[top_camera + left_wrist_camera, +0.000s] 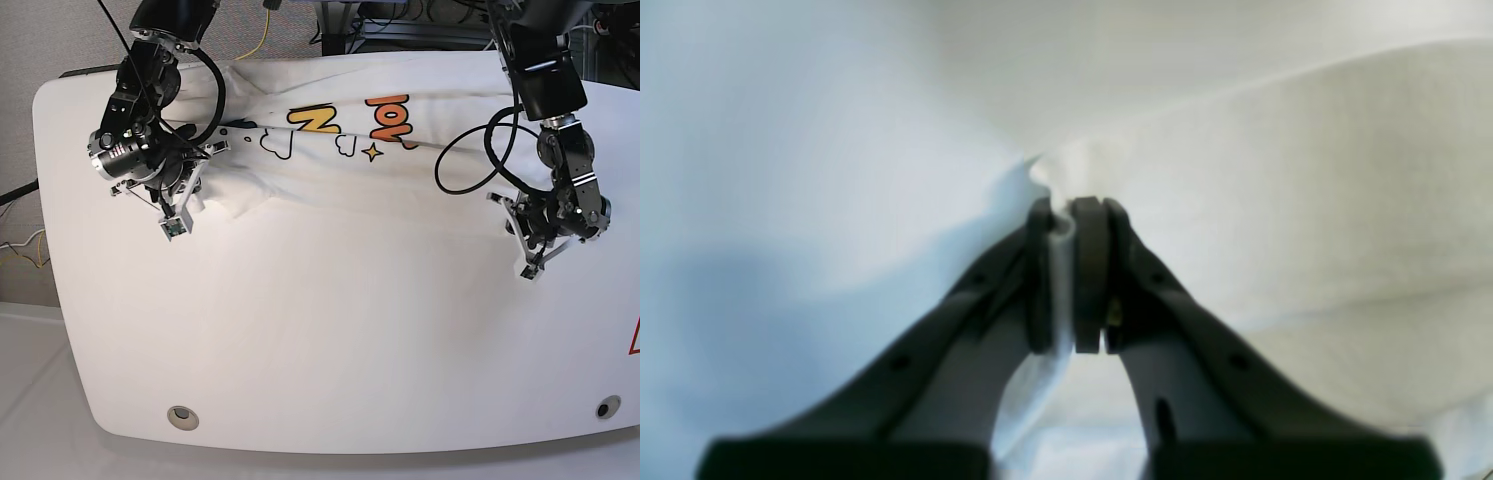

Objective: Fold the T-shirt properly
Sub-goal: 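Drag the gripped side edge with the left gripper toward the right gripper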

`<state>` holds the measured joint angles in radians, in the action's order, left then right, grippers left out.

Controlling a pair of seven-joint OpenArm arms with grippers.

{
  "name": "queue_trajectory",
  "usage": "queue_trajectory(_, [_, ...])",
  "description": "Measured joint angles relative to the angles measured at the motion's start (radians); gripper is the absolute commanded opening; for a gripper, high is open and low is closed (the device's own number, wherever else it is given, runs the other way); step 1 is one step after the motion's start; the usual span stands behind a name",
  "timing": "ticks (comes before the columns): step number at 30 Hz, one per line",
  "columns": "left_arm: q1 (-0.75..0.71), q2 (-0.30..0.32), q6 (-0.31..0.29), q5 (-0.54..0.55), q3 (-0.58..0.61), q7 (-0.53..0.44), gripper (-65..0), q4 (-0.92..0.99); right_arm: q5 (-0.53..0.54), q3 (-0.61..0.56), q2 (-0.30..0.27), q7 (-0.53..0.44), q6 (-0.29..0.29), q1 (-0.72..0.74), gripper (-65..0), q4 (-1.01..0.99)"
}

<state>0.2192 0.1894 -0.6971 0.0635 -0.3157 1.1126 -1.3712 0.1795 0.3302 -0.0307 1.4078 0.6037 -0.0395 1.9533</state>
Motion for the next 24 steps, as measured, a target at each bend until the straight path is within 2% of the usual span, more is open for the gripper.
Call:
queue_trajectory(10, [0.003,0.000,0.000,0.001,0.000,0.043,-61.5,-0.041,0.000,0.000,0.001,0.000,0.000,0.003,-65.0,0.000])
queue_trajectory(24, [0.020,0.000,0.000,0.000,0.000,0.050,-61.5,-0.043,0.000,0.000,0.022,0.001,0.000,0.046,-65.0,0.001])
